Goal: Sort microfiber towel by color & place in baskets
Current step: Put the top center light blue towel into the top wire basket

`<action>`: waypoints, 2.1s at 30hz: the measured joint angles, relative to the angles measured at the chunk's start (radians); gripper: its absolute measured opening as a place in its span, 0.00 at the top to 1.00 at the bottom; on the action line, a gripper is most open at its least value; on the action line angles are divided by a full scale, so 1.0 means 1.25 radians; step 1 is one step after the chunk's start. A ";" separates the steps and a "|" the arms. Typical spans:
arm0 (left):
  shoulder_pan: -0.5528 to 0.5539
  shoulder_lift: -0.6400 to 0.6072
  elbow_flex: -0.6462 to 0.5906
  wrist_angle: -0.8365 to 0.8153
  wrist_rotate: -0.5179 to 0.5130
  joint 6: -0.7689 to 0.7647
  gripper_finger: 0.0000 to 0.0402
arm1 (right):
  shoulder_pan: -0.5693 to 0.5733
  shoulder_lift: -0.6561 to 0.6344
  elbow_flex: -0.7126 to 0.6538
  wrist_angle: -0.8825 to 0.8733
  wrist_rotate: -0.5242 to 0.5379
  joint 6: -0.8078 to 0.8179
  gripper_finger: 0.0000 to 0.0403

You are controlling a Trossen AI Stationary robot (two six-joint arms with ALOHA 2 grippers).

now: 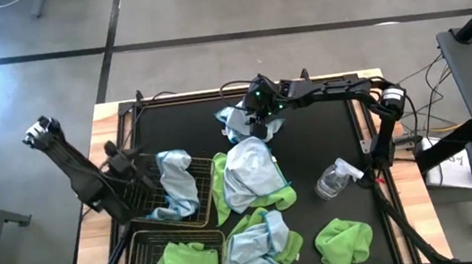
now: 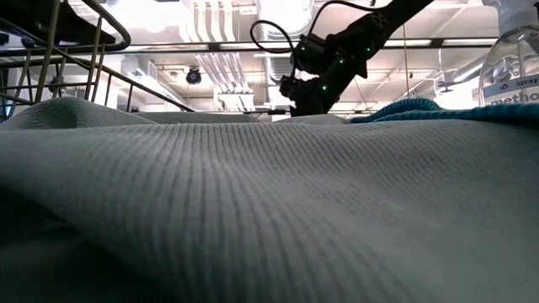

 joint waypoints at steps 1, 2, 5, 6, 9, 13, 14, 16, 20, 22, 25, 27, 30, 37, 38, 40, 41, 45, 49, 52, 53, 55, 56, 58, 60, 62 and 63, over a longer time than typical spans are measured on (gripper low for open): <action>0.000 -0.020 -0.002 0.011 0.000 -0.001 0.72 | 0.000 0.000 0.000 0.000 -0.008 0.001 0.58; 0.000 -0.035 -0.003 0.026 -0.002 0.004 0.72 | 0.000 0.000 0.000 -0.001 -0.012 0.002 0.58; 0.000 -0.061 -0.013 0.076 -0.005 0.072 0.72 | 0.000 0.000 0.000 -0.004 -0.012 0.007 0.58; 0.000 -0.065 -0.020 0.088 -0.005 0.090 0.72 | 0.000 0.000 0.000 -0.005 -0.012 0.010 0.58; 0.000 -0.083 -0.062 0.091 -0.005 0.058 0.72 | 0.000 0.000 0.000 -0.014 -0.013 0.013 0.58; 0.000 -0.118 -0.150 0.095 -0.004 -0.108 0.72 | 0.000 0.000 -0.002 -0.021 -0.034 0.023 0.58; 0.000 -0.122 -0.168 0.098 -0.003 -0.134 0.72 | 0.001 0.000 -0.002 -0.021 -0.035 0.024 0.58; 0.000 -0.126 -0.190 0.117 -0.004 -0.159 0.72 | 0.004 0.000 -0.002 -0.022 -0.035 0.024 0.58; 0.000 -0.112 -0.189 0.180 -0.004 -0.109 0.72 | 0.005 0.000 -0.002 -0.022 -0.035 0.021 0.58; -0.001 -0.103 -0.191 0.240 -0.005 -0.062 0.72 | 0.005 -0.001 -0.002 -0.022 -0.035 0.021 0.58; -0.003 -0.090 -0.211 0.321 0.012 -0.009 0.72 | 0.005 -0.001 -0.002 -0.022 -0.035 0.021 0.58; -0.011 -0.084 -0.230 0.373 0.025 0.016 0.72 | 0.005 -0.001 -0.002 -0.022 -0.035 0.021 0.58; -0.029 -0.079 -0.248 0.415 0.031 0.052 0.72 | 0.005 -0.001 -0.002 -0.022 -0.035 0.025 0.58; -0.072 -0.075 -0.204 0.484 0.032 0.149 0.72 | 0.005 -0.001 -0.002 -0.031 -0.035 0.031 0.58; -0.076 -0.070 -0.192 0.520 0.039 0.198 0.72 | 0.005 -0.001 -0.002 -0.037 -0.035 0.031 0.58; -0.081 -0.057 -0.166 0.615 0.070 0.342 0.72 | 0.005 -0.001 -0.002 -0.049 -0.035 0.029 0.58; -0.081 -0.048 -0.152 0.673 0.097 0.435 0.72 | 0.005 -0.001 -0.002 -0.054 -0.035 0.029 0.58; -0.080 -0.006 -0.096 0.931 0.207 0.848 0.72 | 0.005 -0.001 -0.002 -0.071 -0.035 0.037 0.58; -0.080 0.034 -0.046 0.984 0.238 1.031 0.72 | 0.005 -0.001 -0.002 -0.103 -0.035 0.043 0.58; -0.079 0.045 -0.025 0.969 0.244 1.037 0.72 | 0.005 -0.001 -0.003 -0.120 -0.035 0.042 0.58; -0.079 0.048 -0.022 0.969 0.270 1.042 0.72 | 0.005 -0.001 -0.004 -0.122 -0.035 0.042 0.58; -0.079 0.056 -0.020 0.983 0.363 1.068 0.72 | 0.005 -0.001 -0.005 -0.124 -0.035 0.042 0.58; -0.079 0.061 -0.021 1.007 0.422 1.093 0.72 | 0.005 -0.001 -0.005 -0.124 -0.035 0.042 0.58; -0.079 0.075 -0.024 1.067 0.518 1.168 0.72 | 0.005 -0.001 -0.005 -0.124 -0.035 0.042 0.58; -0.079 0.091 -0.027 1.124 0.594 1.254 0.72 | 0.005 -0.001 -0.005 -0.124 -0.035 0.042 0.58; -0.079 0.103 -0.026 1.167 0.675 1.333 0.72 | 0.006 -0.001 -0.005 -0.124 -0.035 0.042 0.58; -0.079 0.109 -0.023 1.183 0.720 1.364 0.72 | 0.006 -0.001 -0.005 -0.124 -0.035 0.042 0.58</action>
